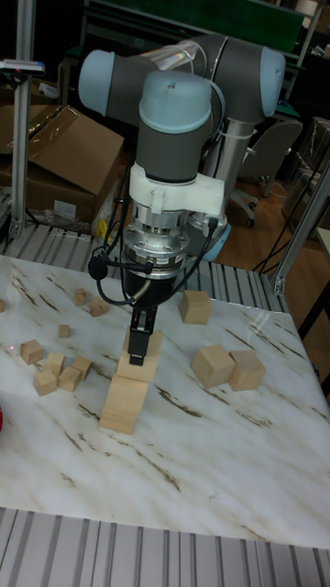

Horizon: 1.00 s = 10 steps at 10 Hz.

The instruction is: Stack the blocks in a vertical line of five

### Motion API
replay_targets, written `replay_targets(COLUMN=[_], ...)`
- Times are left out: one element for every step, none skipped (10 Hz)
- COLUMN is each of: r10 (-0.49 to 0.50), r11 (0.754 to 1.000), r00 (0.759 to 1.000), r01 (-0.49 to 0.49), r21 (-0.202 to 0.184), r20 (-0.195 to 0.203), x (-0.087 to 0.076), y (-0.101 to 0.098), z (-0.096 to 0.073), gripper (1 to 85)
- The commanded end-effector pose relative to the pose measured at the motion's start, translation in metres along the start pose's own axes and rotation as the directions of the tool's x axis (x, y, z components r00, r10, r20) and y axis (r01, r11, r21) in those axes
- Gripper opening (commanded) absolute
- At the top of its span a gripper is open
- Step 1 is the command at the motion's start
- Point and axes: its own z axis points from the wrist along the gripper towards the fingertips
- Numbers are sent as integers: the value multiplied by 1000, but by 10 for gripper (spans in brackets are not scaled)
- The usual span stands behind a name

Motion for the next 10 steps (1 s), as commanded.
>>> replay_targets(r10=[32,36,41,45,48,53,62,67,71,73], r11=[1000,999,999,999,999,999,998,998,997,997], r00=[999,999,999,999,999,999,998,998,997,997], r01=[-32,-36,-41,-45,-48,-53,-62,-67,-71,-73], r21=[0,3,0,0,0,-1,1,3,4,2], r20=[17,13,13,13,11,8,-4,-11,-16,-18], x=[-3,-2,-2,-3,-2,-2,1,3,5,4], y=[0,-2,-5,-7,-9,-8,-8,-8,-8,-7], z=[-1,0,1,2,2,2,2,2,2,1], gripper=[430,430,430,427,427,427,427,423,423,423])
